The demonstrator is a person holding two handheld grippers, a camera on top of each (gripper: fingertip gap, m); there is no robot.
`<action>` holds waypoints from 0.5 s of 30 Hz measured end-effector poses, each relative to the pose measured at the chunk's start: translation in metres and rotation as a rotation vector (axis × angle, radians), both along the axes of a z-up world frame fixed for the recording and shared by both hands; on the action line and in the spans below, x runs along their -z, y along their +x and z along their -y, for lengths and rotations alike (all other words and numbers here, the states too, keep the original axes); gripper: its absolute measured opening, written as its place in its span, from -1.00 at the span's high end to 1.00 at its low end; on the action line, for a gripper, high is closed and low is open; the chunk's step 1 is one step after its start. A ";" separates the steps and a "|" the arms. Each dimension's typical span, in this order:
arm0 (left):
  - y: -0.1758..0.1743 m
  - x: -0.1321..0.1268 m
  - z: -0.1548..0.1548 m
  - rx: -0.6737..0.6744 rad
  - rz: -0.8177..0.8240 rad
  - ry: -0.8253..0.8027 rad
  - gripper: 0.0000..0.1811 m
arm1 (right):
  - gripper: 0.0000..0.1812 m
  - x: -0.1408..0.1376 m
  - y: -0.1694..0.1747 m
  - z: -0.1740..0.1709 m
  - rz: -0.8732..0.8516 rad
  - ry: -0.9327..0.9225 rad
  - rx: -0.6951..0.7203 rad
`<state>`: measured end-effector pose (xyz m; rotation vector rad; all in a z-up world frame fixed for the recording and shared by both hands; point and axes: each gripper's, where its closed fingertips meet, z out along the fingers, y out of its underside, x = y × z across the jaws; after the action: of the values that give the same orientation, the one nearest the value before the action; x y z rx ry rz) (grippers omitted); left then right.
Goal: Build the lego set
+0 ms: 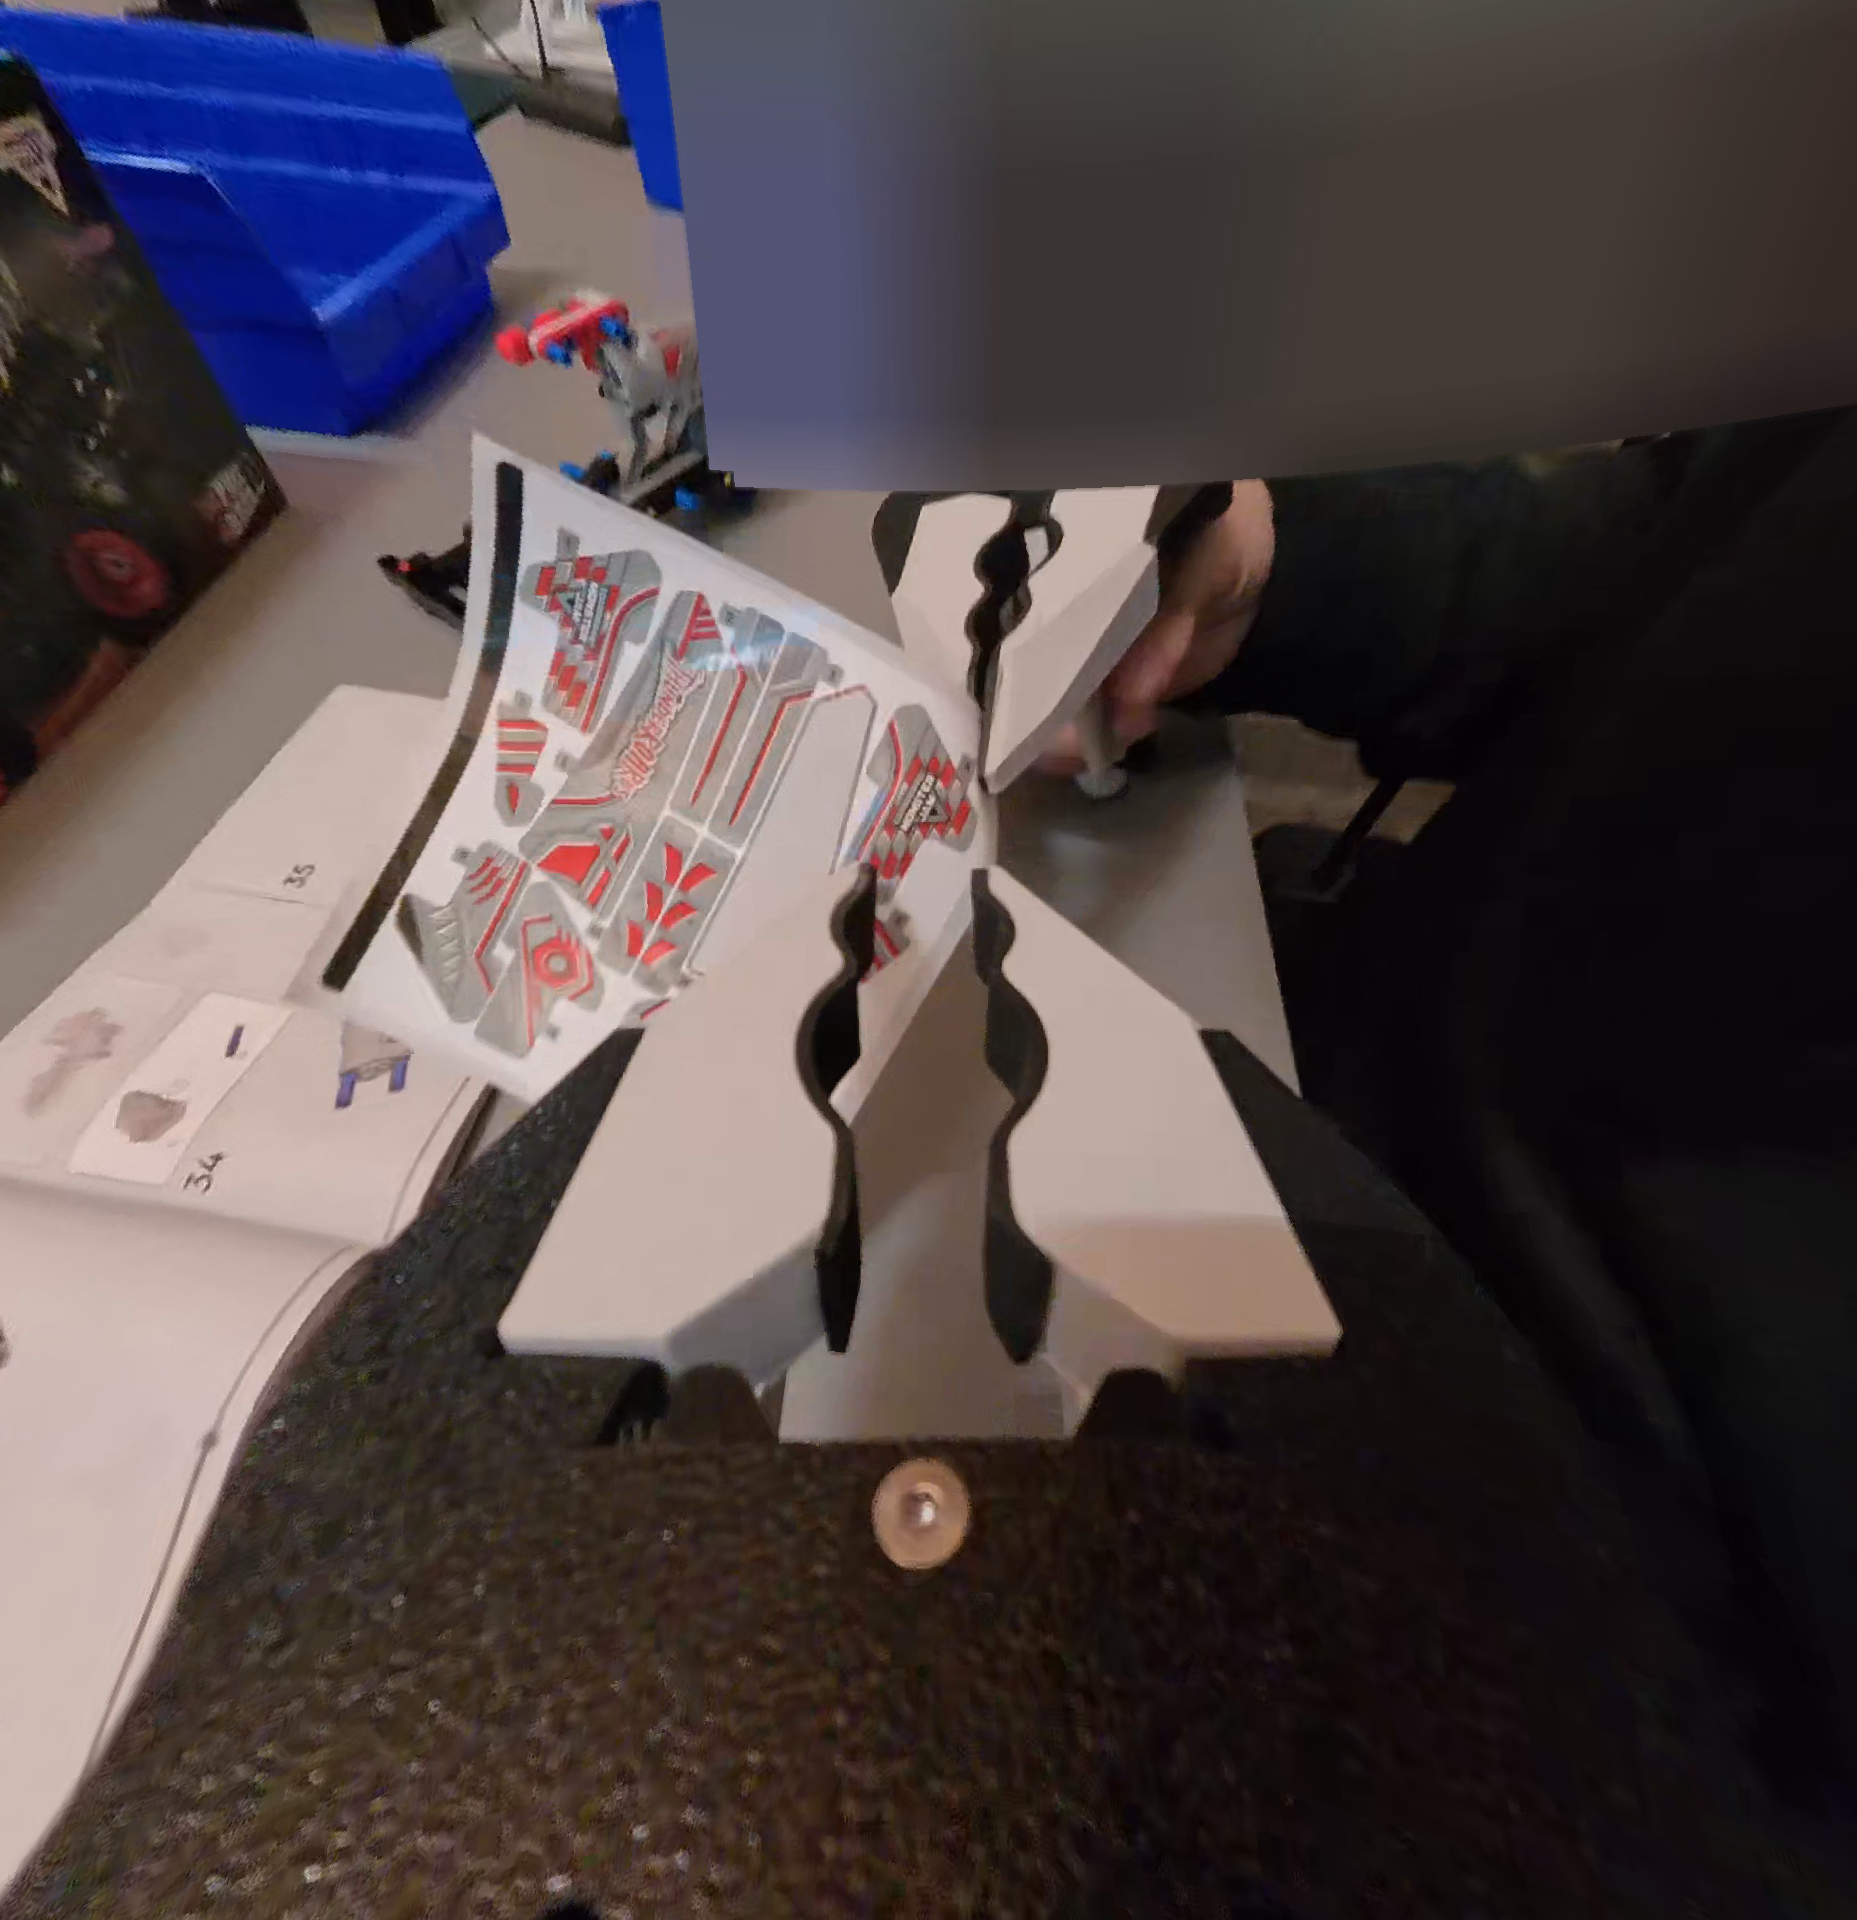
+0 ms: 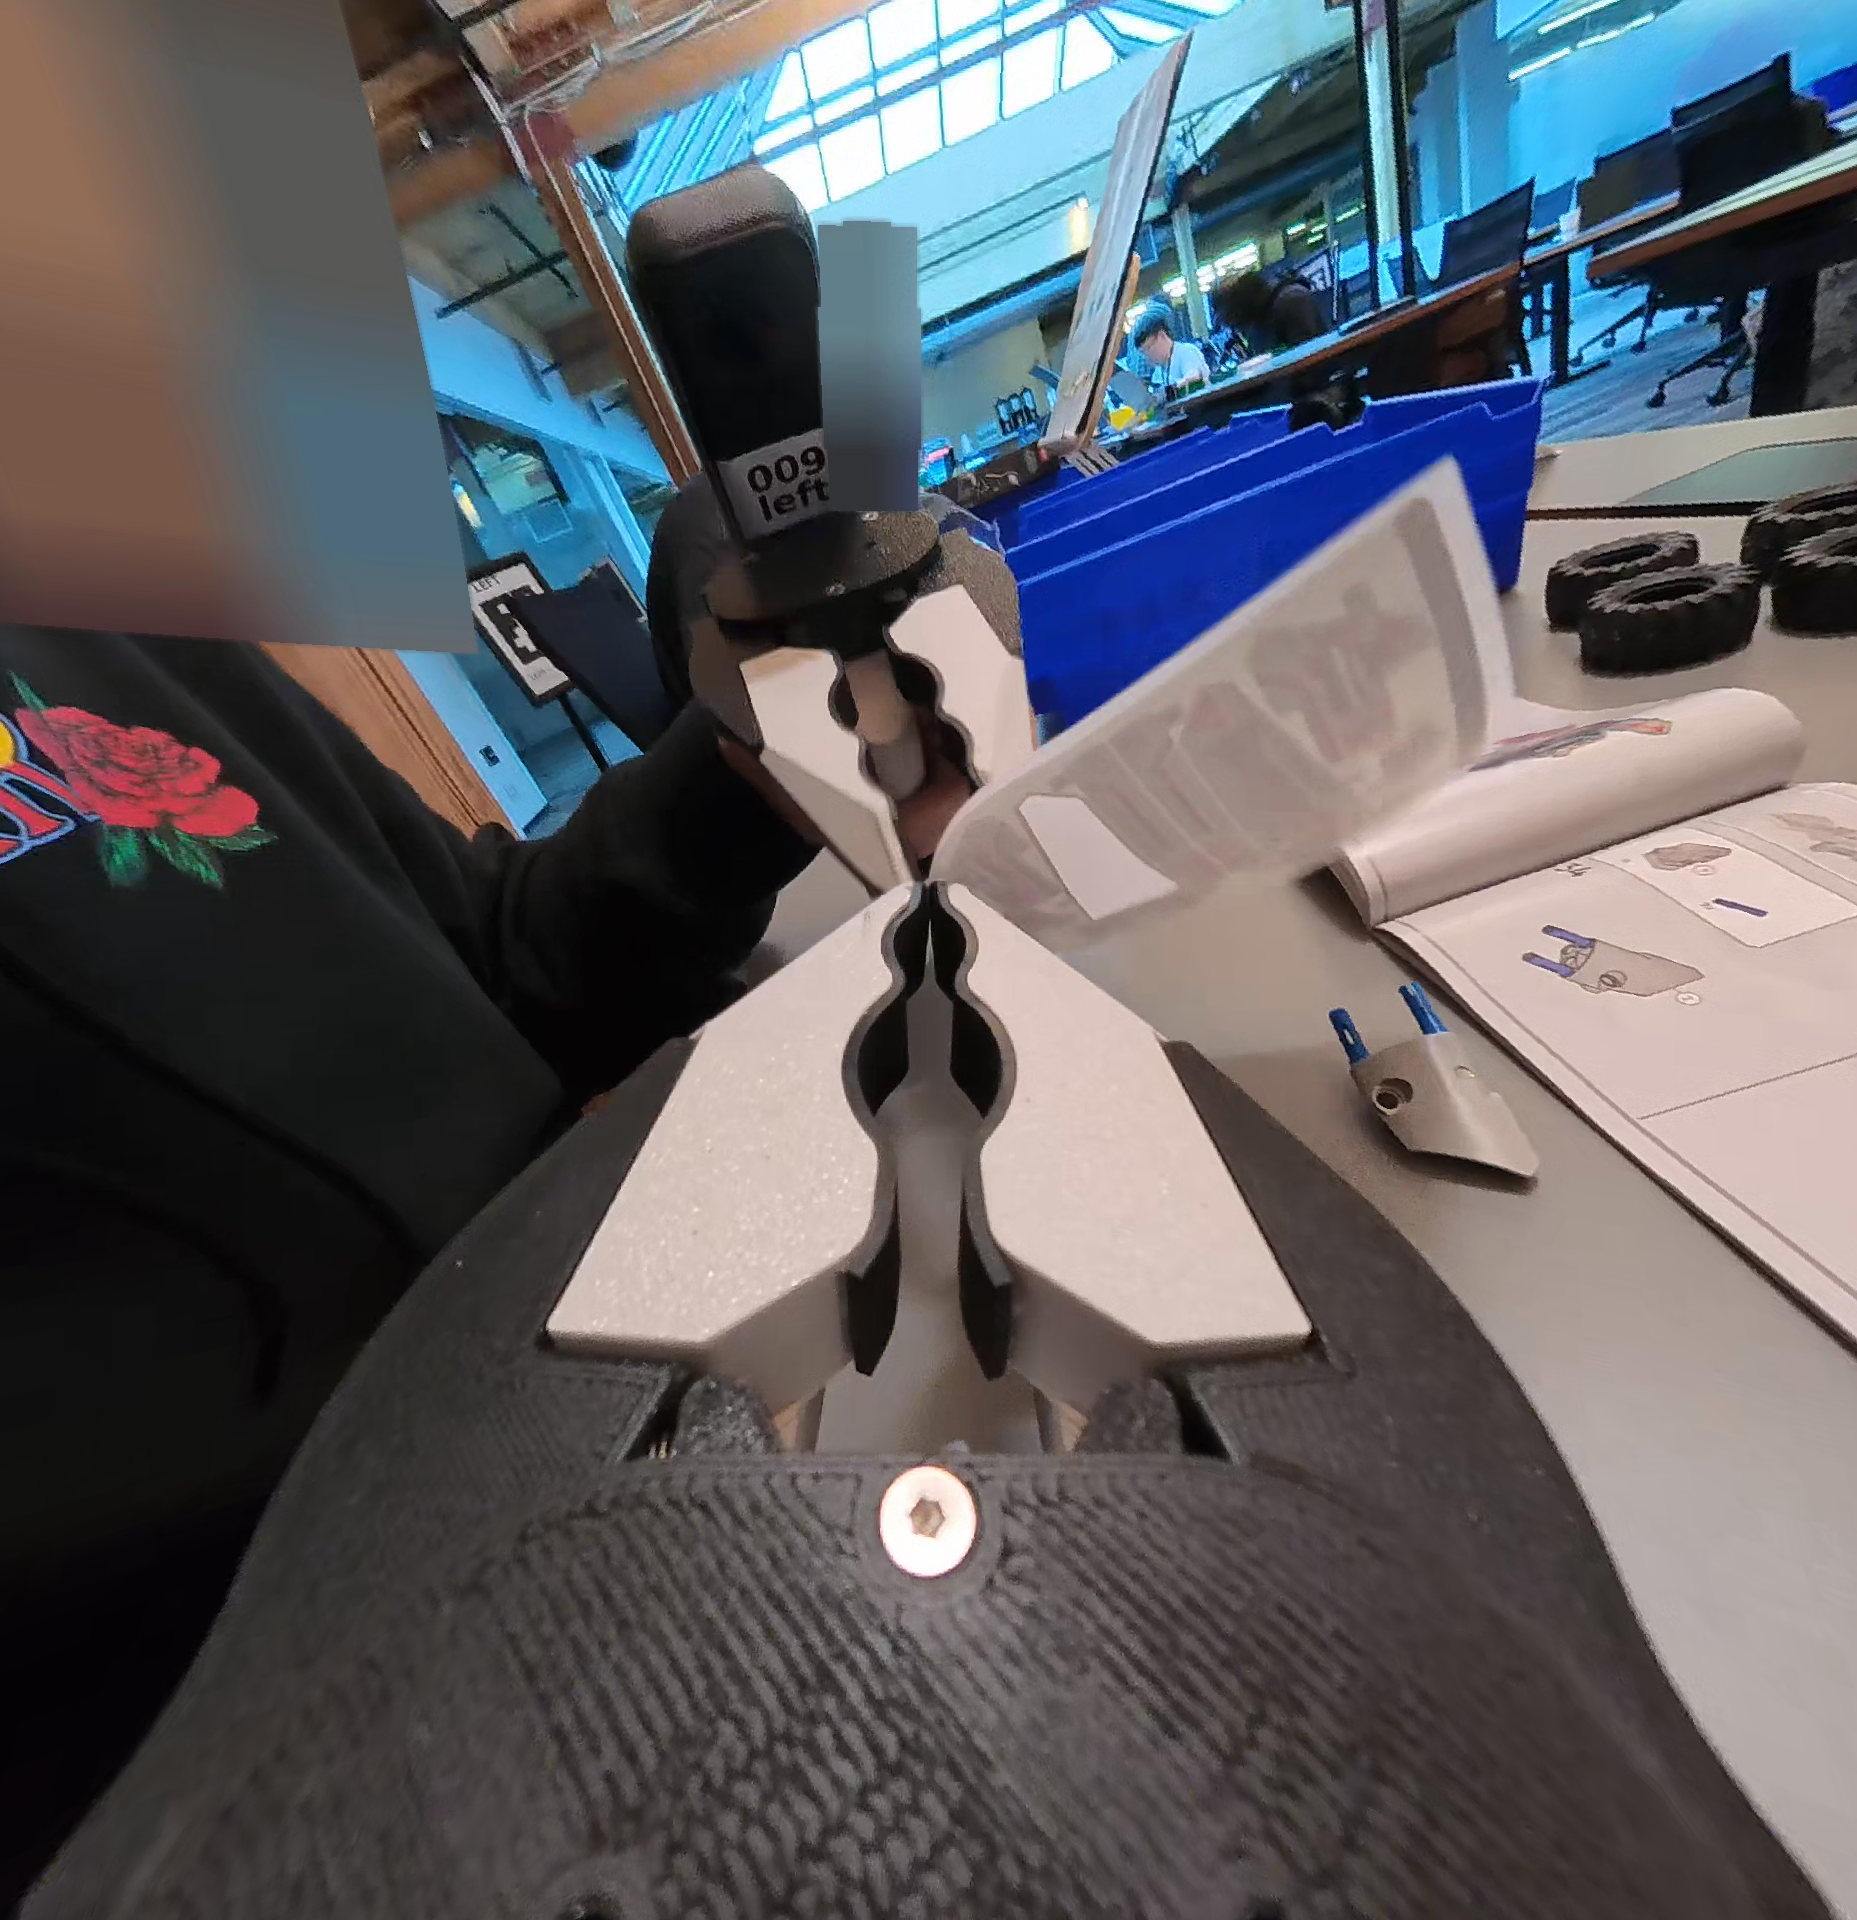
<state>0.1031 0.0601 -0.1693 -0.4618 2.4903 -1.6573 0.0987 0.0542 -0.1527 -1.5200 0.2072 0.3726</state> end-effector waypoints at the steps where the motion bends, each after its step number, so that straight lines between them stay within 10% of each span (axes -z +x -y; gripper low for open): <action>1: 0.000 0.001 0.002 0.002 -0.005 -0.006 0.82 | 1.00 0.002 0.001 -0.001 0.001 -0.009 0.006; 15: 0.030 0.000 0.008 -0.190 0.435 0.233 0.84 | 1.00 -0.008 0.033 0.007 -0.422 0.136 0.110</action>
<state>0.1330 0.0520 -0.1693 -0.2660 2.2000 -1.2220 0.1318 0.0471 -0.1447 -1.2774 0.5836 0.6052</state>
